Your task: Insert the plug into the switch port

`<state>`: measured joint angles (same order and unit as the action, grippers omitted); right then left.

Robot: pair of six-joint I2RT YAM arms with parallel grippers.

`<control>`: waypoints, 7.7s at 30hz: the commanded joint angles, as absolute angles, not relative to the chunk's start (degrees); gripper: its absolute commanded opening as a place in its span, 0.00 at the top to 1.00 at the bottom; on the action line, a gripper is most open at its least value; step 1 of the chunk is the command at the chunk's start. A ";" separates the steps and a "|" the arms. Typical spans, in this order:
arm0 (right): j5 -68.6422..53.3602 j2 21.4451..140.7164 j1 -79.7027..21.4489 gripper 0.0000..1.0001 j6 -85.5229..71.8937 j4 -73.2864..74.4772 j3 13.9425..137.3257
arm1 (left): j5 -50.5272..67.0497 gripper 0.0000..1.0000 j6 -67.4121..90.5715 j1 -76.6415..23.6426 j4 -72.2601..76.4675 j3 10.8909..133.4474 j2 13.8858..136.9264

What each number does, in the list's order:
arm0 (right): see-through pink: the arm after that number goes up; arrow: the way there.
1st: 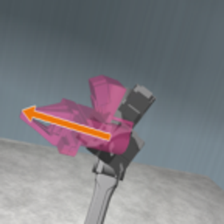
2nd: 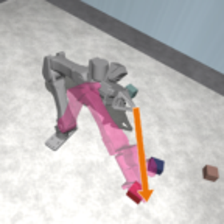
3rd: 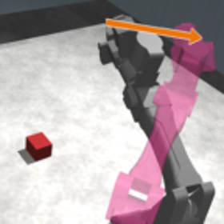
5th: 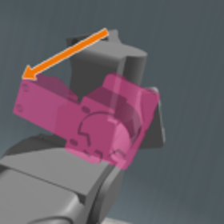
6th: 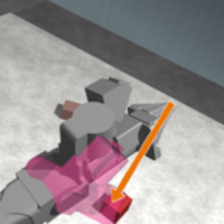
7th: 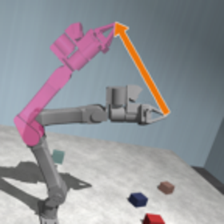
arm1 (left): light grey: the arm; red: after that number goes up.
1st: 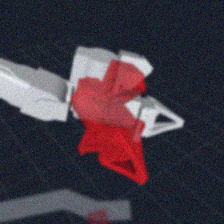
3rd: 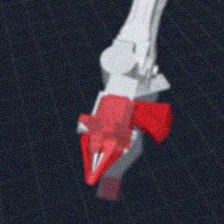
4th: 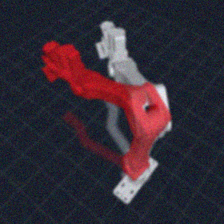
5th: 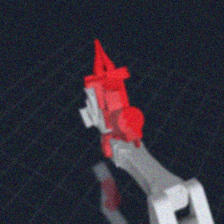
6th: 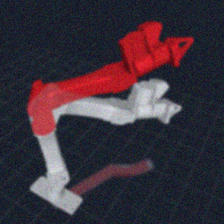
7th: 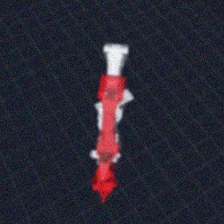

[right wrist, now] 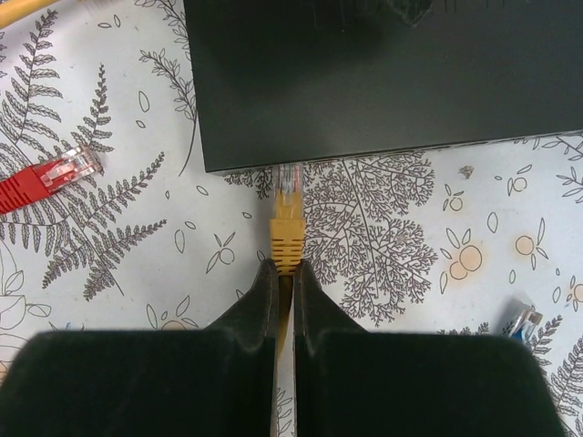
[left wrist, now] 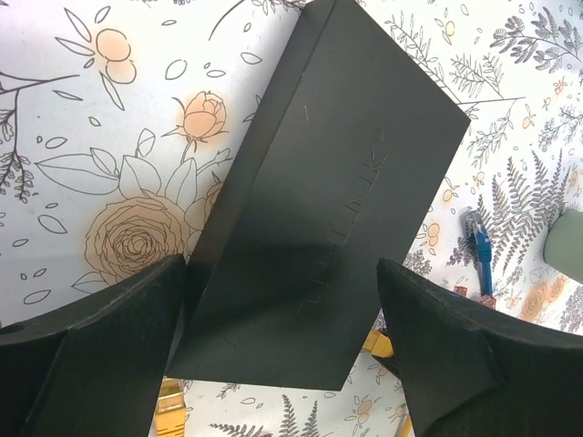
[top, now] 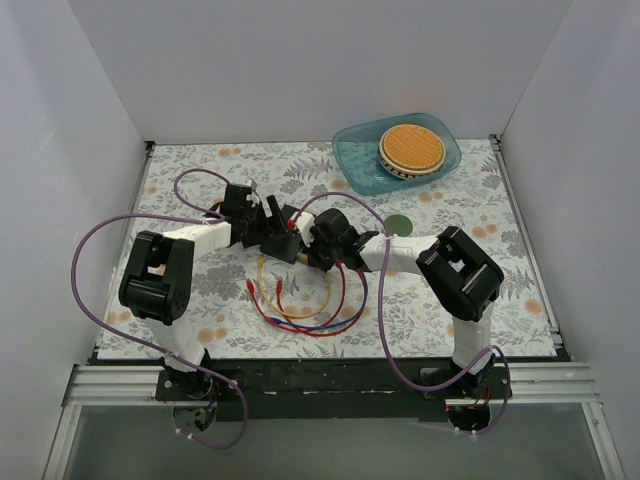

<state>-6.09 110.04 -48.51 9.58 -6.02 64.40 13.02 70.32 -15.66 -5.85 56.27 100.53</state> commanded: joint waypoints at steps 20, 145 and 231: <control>-5.62 111.09 -49.92 0.99 13.80 -16.18 68.29 | 26.81 0.15 69.96 -18.72 -11.51 58.54 104.24; 3.69 95.27 -43.51 0.53 -4.66 -4.31 52.30 | 11.51 0.02 79.63 -18.11 -19.43 54.93 76.38; -23.19 74.09 -43.07 0.99 15.91 -8.71 50.44 | 28.57 0.55 79.37 -28.39 4.83 49.58 75.86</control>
<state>-18.90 73.93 -43.13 15.66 -9.47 46.19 31.09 80.73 -28.16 3.95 48.73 78.43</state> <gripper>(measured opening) 0.068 0.448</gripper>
